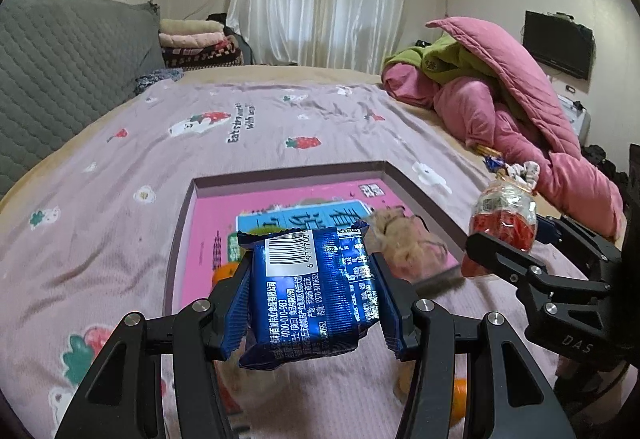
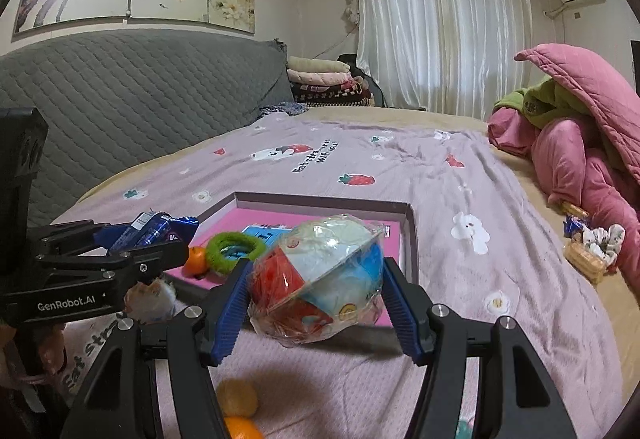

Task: Organize objects

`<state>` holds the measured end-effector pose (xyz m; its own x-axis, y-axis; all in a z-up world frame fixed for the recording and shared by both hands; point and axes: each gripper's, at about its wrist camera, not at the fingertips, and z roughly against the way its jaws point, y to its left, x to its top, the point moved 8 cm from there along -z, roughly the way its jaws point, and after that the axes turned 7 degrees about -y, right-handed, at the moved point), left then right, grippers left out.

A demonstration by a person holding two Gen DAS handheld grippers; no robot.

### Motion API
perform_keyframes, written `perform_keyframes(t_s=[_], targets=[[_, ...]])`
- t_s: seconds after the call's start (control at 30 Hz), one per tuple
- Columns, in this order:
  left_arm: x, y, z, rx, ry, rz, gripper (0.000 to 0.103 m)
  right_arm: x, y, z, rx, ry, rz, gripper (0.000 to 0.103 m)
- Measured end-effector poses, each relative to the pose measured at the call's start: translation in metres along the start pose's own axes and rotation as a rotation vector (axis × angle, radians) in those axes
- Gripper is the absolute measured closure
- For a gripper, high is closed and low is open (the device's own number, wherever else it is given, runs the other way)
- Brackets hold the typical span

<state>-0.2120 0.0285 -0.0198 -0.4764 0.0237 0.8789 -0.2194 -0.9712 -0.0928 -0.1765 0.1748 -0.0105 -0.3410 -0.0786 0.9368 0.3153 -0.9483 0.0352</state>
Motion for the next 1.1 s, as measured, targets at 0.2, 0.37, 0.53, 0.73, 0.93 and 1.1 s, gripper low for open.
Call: perform_keyframes(t_s=[0.2,0.37,0.53,0.73,0.93,1.1], targets=[[0.013,0.005,-0.021,0.008,0.000,0.005,0.047,0.007,-0.011,-0.021,-0.025,0.010,0.010,0.040],[0.017,0.005,-0.039,0.004,0.011,0.008,0.047,0.008,-0.019,-0.038,-0.029,0.023,0.003,0.040],[0.015,0.003,-0.057,-0.001,0.027,0.009,0.047,0.008,-0.025,-0.052,-0.035,0.033,0.013,0.040],[0.010,0.005,-0.071,0.008,0.045,0.014,0.047,0.007,-0.028,-0.063,-0.029,0.040,0.016,0.040],[0.006,0.003,-0.081,0.015,0.064,0.012,0.047,-0.002,-0.029,-0.068,-0.024,0.066,0.013,0.040],[-0.001,0.002,-0.086,0.021,0.086,0.009,0.047,-0.009,-0.030,-0.071,-0.022,0.086,0.005,0.040]])
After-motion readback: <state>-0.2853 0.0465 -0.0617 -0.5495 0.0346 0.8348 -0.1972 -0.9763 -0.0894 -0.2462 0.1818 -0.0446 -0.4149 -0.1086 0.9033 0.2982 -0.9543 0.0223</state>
